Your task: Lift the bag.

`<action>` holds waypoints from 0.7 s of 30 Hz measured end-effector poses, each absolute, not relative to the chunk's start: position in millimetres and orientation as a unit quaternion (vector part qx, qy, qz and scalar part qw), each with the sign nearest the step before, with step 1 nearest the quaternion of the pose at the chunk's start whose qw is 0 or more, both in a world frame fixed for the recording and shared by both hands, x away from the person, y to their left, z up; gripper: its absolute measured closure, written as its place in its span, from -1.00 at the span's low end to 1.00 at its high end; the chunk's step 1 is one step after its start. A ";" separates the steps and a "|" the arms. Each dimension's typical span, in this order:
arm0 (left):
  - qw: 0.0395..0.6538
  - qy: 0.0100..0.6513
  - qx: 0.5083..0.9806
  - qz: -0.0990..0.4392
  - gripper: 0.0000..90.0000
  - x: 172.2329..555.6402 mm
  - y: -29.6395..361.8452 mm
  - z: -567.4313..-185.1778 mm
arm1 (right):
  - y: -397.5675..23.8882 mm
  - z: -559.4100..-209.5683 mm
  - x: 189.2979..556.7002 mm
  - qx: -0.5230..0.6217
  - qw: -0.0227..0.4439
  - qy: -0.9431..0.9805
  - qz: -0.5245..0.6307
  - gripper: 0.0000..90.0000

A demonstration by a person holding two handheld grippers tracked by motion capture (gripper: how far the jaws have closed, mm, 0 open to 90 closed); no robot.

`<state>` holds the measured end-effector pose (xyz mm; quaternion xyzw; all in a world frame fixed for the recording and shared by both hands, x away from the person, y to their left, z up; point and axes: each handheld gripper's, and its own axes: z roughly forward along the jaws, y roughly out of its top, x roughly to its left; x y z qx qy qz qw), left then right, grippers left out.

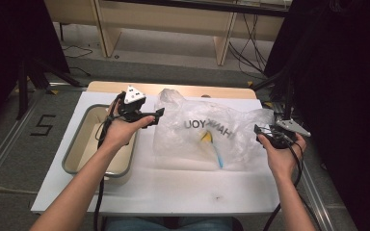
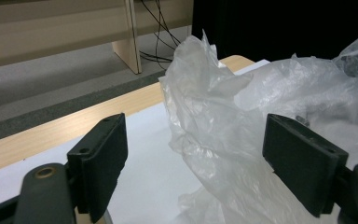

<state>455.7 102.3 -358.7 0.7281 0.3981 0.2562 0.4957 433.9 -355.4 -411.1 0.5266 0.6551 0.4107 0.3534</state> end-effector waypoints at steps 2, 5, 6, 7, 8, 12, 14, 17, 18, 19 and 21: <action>0.494 0.397 0.730 0.255 -0.52 453.0 102.5 -359.6 | -356.7 -410.1 431.0 0.525 0.348 0.657 0.415 -0.30; 0.491 0.392 0.735 0.253 -0.52 448.3 103.7 -361.1 | -358.5 -409.8 425.4 0.520 0.340 0.660 0.423 -0.30; 0.489 0.390 0.738 0.254 -0.52 445.7 104.4 -362.0 | -359.1 -409.9 424.0 0.520 0.338 0.661 0.423 -0.30; 0.490 0.388 0.739 0.251 -0.52 443.7 104.7 -363.0 | -360.0 -410.1 421.5 0.519 0.333 0.662 0.425 -0.30; 0.489 0.386 0.741 0.250 -0.52 441.3 105.4 -363.8 | -360.8 -410.4 419.5 0.518 0.331 0.664 0.426 -0.30; 0.485 0.378 0.749 0.246 -0.52 432.8 105.8 -368.7 | -363.4 -411.8 411.3 0.513 0.322 0.671 0.427 -0.30; 0.485 0.374 0.753 0.242 -0.52 428.7 105.8 -371.8 | -364.5 -413.1 407.3 0.512 0.316 0.675 0.427 -0.31; 0.485 0.369 0.757 0.235 -0.52 422.8 104.5 -375.9 | -365.9 -416.8 401.2 0.511 0.308 0.678 0.430 -0.31; 0.485 0.367 0.758 0.234 -0.52 420.6 103.9 -377.1 | -365.8 -418.2 399.0 0.511 0.304 0.680 0.430 -0.31; 0.484 0.363 0.761 0.233 -0.52 418.1 103.7 -378.3 | -365.4 -419.8 397.0 0.510 0.298 0.681 0.432 -0.31; 0.483 0.357 0.766 0.229 -0.52 412.9 104.0 -380.6 | -364.7 -422.2 393.0 0.505 0.287 0.688 0.435 -0.31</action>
